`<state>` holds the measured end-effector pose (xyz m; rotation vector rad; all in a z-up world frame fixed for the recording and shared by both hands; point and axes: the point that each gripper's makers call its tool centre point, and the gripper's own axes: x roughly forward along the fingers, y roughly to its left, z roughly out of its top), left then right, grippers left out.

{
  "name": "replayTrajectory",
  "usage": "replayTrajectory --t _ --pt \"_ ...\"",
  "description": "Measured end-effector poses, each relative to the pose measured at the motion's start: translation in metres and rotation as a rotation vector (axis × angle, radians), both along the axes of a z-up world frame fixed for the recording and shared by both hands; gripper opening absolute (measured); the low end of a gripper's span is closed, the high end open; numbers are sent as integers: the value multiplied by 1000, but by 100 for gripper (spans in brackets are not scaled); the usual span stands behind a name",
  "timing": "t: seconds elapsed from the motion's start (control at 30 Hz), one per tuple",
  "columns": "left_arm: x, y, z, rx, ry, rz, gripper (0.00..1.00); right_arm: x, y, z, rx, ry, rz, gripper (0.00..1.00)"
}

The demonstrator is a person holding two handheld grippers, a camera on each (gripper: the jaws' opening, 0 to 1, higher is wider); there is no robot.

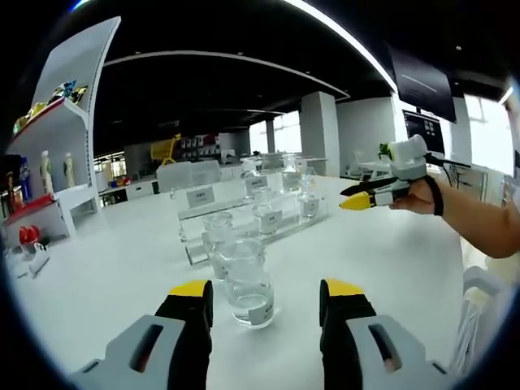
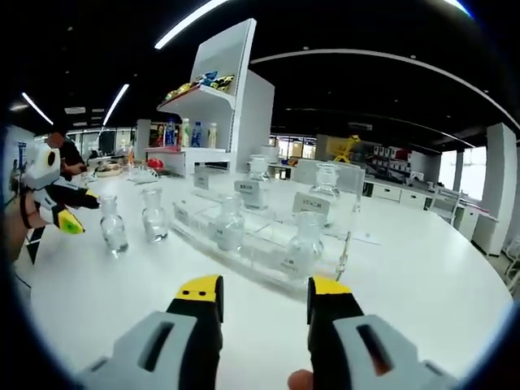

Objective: Identify the label on the chemical reagent bottle, grasp the chemical reagent bottle, and place it in the designated position on the reagent rack

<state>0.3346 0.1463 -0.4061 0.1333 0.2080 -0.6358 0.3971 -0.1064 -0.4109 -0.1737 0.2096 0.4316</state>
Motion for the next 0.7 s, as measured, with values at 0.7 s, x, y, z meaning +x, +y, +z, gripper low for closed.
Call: replayTrajectory --t 0.7 --pt "27 -4 4 -55 -55 41 38 -53 -12 2 94 -46 34 37"
